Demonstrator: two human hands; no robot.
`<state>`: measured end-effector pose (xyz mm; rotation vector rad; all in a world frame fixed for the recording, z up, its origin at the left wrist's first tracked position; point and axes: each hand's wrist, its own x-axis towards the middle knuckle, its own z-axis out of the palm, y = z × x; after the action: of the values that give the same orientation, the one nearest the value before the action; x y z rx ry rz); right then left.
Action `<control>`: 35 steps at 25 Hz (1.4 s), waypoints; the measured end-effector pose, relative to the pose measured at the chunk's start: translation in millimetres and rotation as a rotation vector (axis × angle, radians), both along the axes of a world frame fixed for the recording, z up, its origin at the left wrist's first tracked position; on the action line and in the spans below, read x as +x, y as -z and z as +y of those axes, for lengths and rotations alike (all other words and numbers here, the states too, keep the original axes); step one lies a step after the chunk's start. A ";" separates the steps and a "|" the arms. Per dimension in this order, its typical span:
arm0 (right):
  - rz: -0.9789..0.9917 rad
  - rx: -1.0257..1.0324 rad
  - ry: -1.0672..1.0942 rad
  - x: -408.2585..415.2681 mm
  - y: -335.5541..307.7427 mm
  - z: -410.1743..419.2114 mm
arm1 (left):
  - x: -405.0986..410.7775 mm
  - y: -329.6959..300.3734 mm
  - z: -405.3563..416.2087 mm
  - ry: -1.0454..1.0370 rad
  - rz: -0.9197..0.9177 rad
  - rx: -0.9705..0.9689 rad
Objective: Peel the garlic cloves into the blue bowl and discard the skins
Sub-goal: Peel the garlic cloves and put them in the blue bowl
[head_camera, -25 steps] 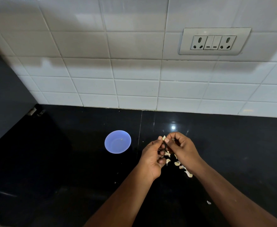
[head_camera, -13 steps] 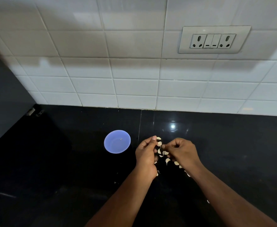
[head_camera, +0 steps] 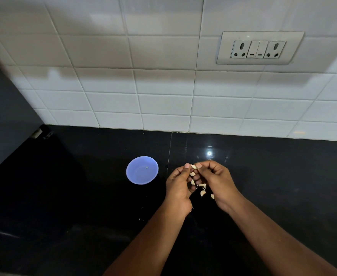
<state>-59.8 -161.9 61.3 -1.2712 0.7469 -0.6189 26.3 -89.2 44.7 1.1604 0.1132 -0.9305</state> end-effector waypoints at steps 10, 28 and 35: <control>-0.040 0.205 0.023 -5.5 3.0 -2.7 | 4.8 -1.0 12.6 0.030 -0.187 0.244; 0.079 0.005 0.058 -7.1 -3.4 -7.9 | 2.6 -3.9 14.6 0.129 -0.643 0.182; 0.363 -0.324 -0.029 -0.5 -0.7 -3.3 | 4.4 -7.7 11.4 0.138 -0.826 0.571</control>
<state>-60.3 -165.2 62.0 -1.7195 0.9497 -0.5027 30.7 -77.8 52.5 2.0235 -0.3996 -0.4750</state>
